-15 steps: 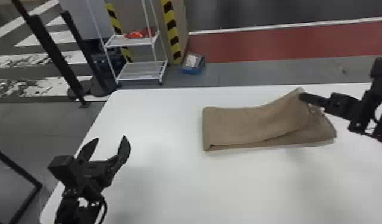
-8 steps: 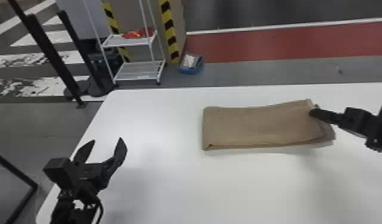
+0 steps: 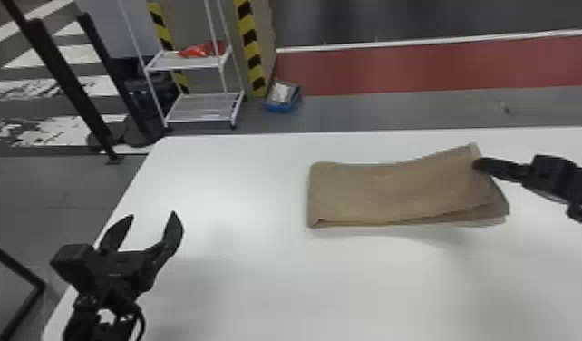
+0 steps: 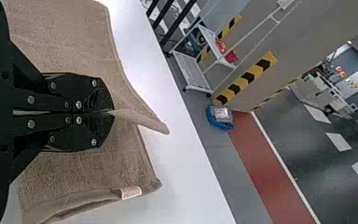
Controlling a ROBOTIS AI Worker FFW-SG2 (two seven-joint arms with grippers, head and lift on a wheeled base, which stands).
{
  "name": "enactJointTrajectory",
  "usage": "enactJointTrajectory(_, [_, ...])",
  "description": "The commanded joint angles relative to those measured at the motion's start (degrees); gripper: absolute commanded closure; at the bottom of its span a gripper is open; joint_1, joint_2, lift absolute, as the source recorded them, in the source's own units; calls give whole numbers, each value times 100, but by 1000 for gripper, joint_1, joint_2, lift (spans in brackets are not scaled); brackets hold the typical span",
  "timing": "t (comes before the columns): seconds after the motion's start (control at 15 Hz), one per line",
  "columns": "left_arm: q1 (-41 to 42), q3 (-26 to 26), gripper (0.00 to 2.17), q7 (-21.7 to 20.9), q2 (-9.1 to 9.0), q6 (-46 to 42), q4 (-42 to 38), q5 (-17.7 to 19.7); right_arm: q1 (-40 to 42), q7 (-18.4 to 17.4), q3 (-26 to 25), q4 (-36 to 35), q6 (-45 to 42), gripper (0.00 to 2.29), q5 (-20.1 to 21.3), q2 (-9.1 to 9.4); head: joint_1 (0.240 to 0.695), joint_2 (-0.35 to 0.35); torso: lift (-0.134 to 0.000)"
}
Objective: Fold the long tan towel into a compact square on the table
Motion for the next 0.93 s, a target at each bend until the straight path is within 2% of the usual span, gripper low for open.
enactJointTrajectory(0.0, [-21,17,147,-3,13,-1,25,15,-62,-4,-215,245,-70,1656,-50,-153,695,180,-123])
enactJointTrajectory(0.2, [-65,8,147,-3,13,-1,51,15,-132,13,-57,535,-299,1656,56,-206,695,148,-123])
enactJointTrajectory(0.47, [-127,17,147,6,92,-1,156,15,-369,22,145,904,-457,1656,232,-206,695,146,-123])
enactJointTrajectory(0.67, [-145,17,147,15,119,-18,192,24,-343,-4,-163,438,-334,1659,12,-214,695,153,-123])
enactJointTrajectory(0.8, [-145,26,147,15,198,-18,235,59,-378,-13,-233,588,-299,1659,21,-346,695,148,-123])
enactJointTrajectory(0.87, [-171,8,147,15,207,-18,279,59,-361,-13,-145,764,-369,1656,144,-329,695,141,-123])
